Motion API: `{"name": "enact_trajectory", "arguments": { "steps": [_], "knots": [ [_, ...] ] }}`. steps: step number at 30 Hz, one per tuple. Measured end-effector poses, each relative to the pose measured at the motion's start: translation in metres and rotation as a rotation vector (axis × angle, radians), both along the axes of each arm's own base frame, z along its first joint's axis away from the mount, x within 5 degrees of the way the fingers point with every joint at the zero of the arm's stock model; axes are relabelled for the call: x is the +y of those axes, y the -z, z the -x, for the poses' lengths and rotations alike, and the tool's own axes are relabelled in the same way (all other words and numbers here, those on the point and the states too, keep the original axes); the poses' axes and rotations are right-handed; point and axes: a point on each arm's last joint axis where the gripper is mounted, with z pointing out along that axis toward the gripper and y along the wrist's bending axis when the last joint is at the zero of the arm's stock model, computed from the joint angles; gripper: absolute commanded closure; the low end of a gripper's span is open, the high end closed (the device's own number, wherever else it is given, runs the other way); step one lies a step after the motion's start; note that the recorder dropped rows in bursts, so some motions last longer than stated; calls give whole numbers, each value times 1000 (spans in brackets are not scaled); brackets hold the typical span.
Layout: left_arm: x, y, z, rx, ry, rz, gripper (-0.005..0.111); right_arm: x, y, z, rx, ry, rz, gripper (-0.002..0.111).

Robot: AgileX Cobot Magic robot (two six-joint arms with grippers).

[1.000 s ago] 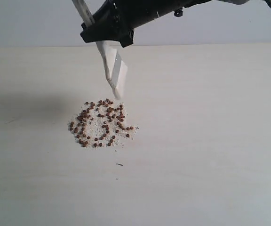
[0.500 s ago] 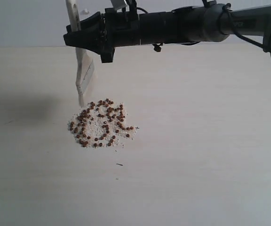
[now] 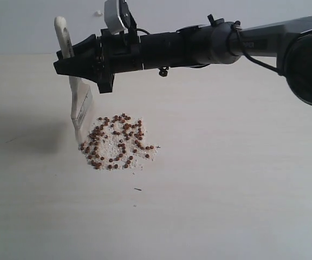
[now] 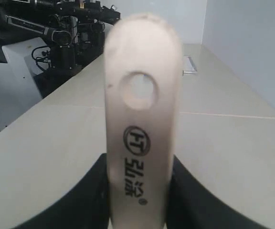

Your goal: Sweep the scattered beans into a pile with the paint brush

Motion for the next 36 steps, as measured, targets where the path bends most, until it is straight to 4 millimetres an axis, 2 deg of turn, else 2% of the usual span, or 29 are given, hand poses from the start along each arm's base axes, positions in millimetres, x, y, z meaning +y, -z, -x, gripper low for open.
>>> {"name": "enact_trajectory", "arguments": {
  "steps": [2,10,19,26,36],
  "knots": [
    [0,0,0,0,0,0,107,5,4,-1,-3,-6,-1,108],
    [0,0,0,-1,0,-2,107,20,-2,-3,-53,-29,-29,108],
    [0,0,0,-4,-2,-8,107,39,21,-3,-51,-61,-29,108],
    [0,2,0,-19,-8,-35,107,41,36,-4,-33,-51,-10,108],
    [0,3,-1,-23,-10,-43,107,40,43,-3,40,-65,76,108]
  ]
}}
